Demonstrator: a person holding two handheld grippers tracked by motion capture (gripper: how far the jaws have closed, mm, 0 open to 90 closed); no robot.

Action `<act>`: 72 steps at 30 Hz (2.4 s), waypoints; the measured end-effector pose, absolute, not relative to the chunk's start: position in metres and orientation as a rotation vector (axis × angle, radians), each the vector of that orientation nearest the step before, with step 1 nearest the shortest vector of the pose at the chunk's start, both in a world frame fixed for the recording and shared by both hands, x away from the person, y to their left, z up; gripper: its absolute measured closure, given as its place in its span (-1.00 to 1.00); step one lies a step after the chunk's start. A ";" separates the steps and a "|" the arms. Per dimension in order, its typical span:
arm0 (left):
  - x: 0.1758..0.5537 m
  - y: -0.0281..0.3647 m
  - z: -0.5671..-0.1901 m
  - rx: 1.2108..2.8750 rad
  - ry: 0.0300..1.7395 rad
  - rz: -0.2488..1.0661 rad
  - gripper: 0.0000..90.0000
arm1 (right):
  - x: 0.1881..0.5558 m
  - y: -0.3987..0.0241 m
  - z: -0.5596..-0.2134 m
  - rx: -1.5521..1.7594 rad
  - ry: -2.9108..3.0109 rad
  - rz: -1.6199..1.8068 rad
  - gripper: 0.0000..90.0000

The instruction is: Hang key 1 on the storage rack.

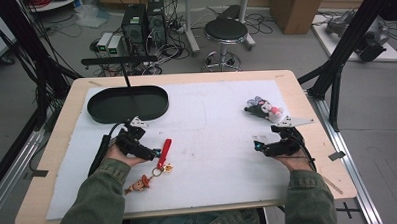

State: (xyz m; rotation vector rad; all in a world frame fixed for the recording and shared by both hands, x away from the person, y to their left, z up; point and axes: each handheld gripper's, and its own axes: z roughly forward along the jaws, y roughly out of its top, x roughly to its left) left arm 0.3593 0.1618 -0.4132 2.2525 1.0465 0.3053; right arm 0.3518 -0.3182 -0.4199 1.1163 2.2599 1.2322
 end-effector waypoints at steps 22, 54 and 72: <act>0.370 0.119 -0.429 2.354 1.025 0.269 -0.86 | 0.353 -0.316 -0.421 1.107 2.289 1.230 -0.99; 0.364 0.134 -0.405 2.206 1.074 0.086 0.68 | 0.353 -0.315 -0.422 1.112 2.306 1.205 -0.99; 0.373 0.179 -0.370 1.969 1.090 0.048 0.68 | 0.354 -0.313 -0.422 1.095 2.304 1.200 -0.99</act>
